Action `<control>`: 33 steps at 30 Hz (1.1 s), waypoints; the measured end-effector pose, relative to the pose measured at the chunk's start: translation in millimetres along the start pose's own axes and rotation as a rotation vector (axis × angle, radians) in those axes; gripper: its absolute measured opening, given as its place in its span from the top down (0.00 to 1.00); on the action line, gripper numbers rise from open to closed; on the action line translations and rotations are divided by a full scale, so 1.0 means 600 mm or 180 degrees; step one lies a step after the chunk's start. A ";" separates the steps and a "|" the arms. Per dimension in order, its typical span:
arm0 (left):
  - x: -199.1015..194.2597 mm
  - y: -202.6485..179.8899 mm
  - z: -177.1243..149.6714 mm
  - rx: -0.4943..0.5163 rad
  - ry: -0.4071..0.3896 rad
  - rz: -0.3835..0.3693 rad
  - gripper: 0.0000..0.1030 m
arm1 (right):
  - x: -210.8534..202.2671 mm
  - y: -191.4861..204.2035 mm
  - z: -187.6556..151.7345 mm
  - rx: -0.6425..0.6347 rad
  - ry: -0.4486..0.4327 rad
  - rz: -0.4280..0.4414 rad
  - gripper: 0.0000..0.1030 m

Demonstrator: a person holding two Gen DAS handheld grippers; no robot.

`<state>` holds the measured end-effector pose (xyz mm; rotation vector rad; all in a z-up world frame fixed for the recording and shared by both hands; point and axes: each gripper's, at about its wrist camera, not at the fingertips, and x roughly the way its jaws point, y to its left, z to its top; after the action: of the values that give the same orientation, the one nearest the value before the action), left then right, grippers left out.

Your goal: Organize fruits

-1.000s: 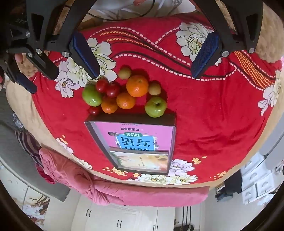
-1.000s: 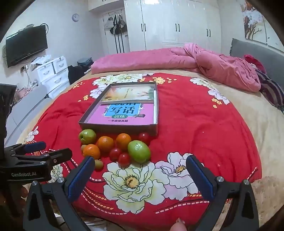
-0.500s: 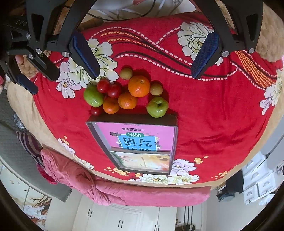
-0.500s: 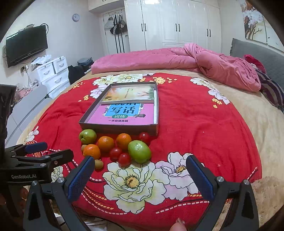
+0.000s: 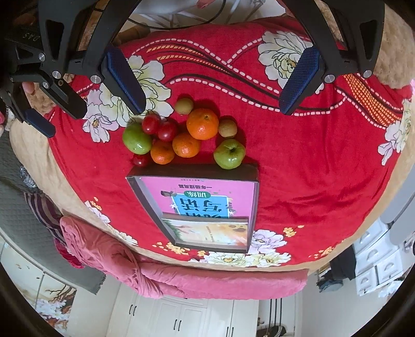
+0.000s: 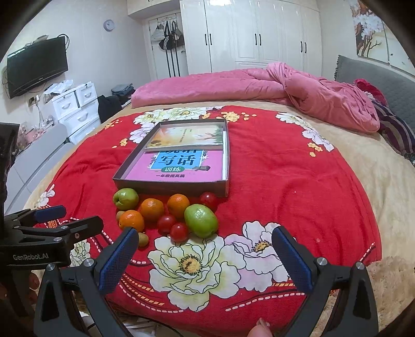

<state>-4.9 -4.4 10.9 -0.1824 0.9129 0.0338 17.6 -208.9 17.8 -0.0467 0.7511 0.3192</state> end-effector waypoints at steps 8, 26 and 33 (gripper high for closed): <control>0.000 0.000 0.001 0.0002 -0.0008 -0.0005 0.01 | 0.000 0.002 -0.001 -0.0001 0.0000 -0.0008 0.00; 0.005 0.002 0.001 -0.0025 0.0038 -0.0080 0.01 | 0.006 0.000 -0.001 0.0006 0.0035 -0.0012 0.00; 0.018 0.011 0.000 -0.0088 0.0136 -0.0178 0.01 | 0.017 -0.004 -0.001 0.0039 0.0073 0.0006 0.00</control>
<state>1.1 1.5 1.5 -0.2351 0.9499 -0.0094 24.9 -208.8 10.4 -0.0381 0.7758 0.3163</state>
